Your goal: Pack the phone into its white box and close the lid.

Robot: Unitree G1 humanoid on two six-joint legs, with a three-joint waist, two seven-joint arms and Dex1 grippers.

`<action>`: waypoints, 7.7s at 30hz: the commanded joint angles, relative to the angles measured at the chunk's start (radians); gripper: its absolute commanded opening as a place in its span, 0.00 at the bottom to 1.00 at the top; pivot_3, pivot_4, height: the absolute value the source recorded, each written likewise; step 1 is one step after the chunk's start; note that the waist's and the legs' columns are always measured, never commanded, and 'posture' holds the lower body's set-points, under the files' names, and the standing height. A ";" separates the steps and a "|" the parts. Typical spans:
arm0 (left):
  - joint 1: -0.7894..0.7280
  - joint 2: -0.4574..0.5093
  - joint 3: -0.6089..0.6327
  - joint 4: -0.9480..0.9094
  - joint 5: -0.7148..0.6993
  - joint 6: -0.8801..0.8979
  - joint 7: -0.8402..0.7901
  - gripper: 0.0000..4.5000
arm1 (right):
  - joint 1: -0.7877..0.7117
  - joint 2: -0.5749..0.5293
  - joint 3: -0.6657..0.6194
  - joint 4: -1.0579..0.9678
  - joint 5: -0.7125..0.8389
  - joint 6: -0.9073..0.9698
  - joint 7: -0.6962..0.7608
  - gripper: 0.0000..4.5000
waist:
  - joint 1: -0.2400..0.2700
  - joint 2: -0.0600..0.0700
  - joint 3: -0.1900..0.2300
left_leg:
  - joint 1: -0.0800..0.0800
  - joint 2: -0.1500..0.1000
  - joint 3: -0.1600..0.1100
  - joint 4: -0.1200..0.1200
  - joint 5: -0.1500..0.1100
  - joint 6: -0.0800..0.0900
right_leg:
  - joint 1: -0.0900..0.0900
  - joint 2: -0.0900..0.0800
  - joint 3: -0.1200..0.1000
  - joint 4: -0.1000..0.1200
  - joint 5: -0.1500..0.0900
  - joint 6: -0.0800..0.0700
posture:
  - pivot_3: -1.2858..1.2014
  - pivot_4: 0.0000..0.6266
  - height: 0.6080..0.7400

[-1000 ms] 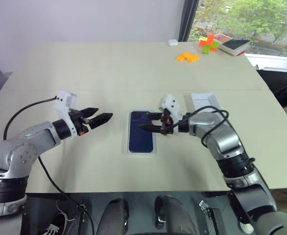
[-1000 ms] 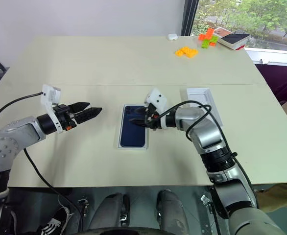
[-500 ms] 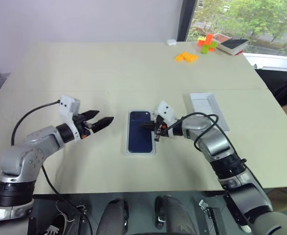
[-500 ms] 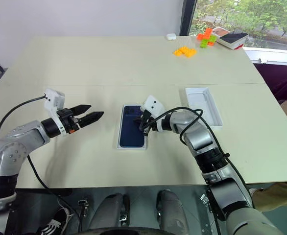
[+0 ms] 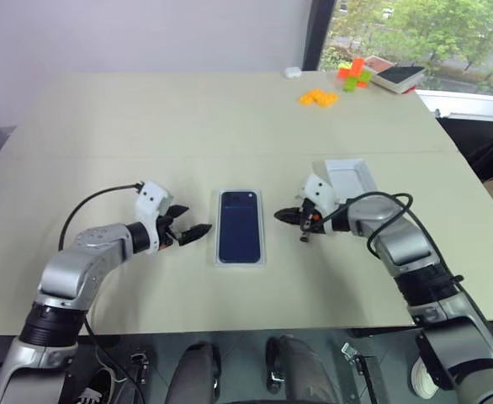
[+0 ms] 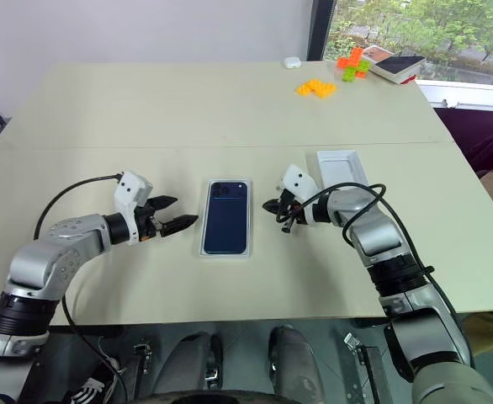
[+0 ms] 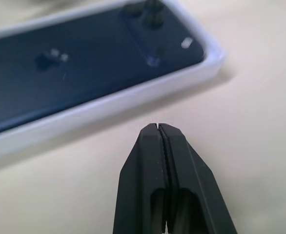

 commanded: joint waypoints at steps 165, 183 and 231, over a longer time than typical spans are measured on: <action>-0.172 -0.172 0.154 0.028 0.005 -0.066 -0.105 0.85 | -0.509 -0.014 -0.155 0.384 0.007 0.956 -0.519 0.62 | 0.004 0.003 -0.001 | -0.002 -0.001 0.002 0.003 -0.001 0.004 | 0.000 -0.002 0.002 0.000 0.001 0.002 | 0.52 0.24 1.00; -0.183 -0.165 0.159 0.040 0.008 -0.067 -0.090 0.85 | -0.561 0.083 -0.428 0.373 0.115 0.837 -0.570 0.01 | -0.003 0.003 -0.001 | -0.001 -0.001 0.002 0.002 0.000 0.004 | -0.001 -0.002 0.002 0.001 0.001 0.002 | 0.52 0.24 1.00; -0.040 -0.181 0.215 -0.108 -0.209 0.054 -0.056 0.33 | 0.105 0.515 -0.549 -0.069 1.810 0.759 -1.406 0.00 | 0.000 0.004 -0.001 | -0.002 0.000 0.001 0.001 -0.001 0.004 | -0.001 -0.001 0.004 0.000 0.001 0.002 | 0.52 0.24 1.00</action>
